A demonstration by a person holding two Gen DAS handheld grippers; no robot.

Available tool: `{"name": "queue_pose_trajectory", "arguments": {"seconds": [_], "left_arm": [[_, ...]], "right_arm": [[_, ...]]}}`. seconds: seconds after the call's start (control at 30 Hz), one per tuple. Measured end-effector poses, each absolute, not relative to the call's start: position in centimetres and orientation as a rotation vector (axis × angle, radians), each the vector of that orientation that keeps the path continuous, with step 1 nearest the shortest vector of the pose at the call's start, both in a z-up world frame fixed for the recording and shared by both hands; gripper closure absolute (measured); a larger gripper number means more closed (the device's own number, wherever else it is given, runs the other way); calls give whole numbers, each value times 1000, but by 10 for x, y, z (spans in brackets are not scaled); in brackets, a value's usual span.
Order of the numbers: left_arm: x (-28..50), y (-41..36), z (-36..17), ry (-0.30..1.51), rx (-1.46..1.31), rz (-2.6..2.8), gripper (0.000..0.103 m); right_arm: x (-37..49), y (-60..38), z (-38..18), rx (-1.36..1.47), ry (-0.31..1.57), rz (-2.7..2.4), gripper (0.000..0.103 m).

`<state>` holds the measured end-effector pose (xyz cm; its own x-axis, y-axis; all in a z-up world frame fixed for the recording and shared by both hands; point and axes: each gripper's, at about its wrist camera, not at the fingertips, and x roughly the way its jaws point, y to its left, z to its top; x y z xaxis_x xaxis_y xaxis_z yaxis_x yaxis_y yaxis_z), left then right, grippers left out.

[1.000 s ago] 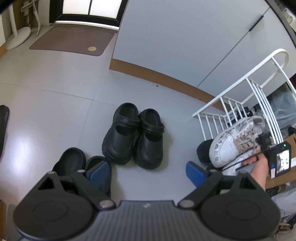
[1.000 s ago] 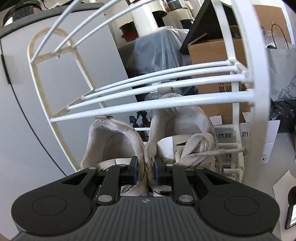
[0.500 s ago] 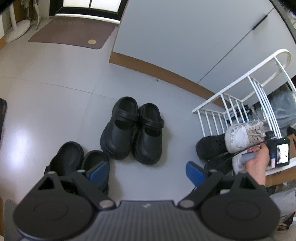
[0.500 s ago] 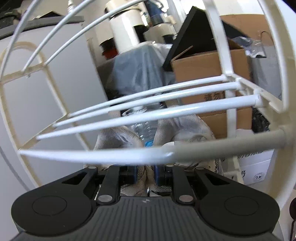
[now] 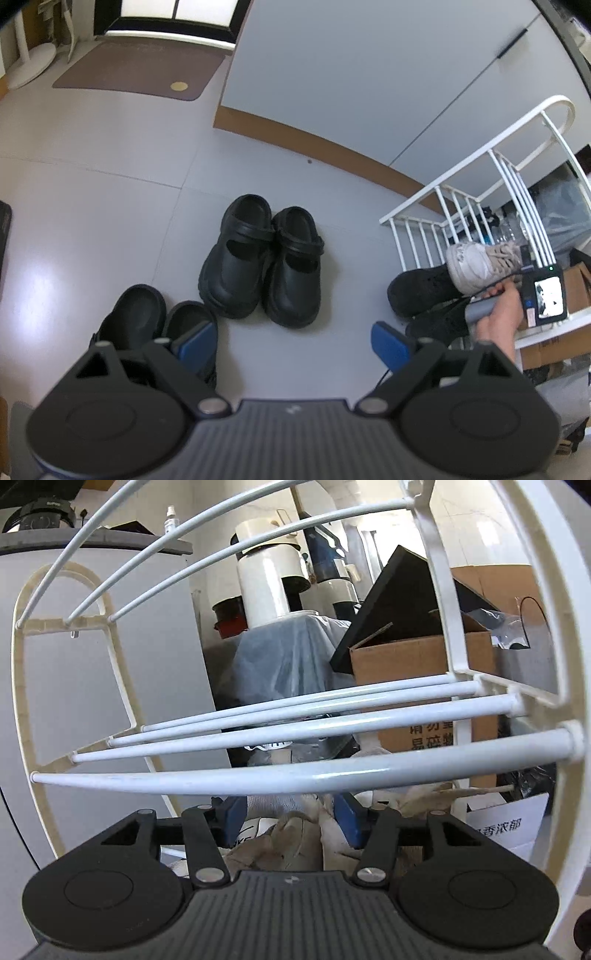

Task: Organize scattered shoes
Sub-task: 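Push the white sneakers onto the rack shelf above the black sneakers, then open the right tool and withdraw it from the rack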

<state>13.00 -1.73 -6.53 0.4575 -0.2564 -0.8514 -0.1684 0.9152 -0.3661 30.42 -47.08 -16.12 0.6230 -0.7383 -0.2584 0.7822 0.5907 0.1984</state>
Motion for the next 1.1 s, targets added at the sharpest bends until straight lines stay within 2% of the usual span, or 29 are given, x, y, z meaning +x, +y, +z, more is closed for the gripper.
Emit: {"name": "queue_pose_trajectory", "arguments": {"seconds": [0.43, 0.63, 1.1], "left_arm": [[120, 5, -46, 1011, -413, 30, 11], [117, 9, -44, 1015, -408, 35, 11], [95, 22, -38, 1008, -383, 61, 11]], "right_arm": [[280, -453, -152, 364, 272, -889, 44], [256, -438, -128, 402, 396, -801, 44], [191, -387, -72, 368, 535, -588, 44]]}}
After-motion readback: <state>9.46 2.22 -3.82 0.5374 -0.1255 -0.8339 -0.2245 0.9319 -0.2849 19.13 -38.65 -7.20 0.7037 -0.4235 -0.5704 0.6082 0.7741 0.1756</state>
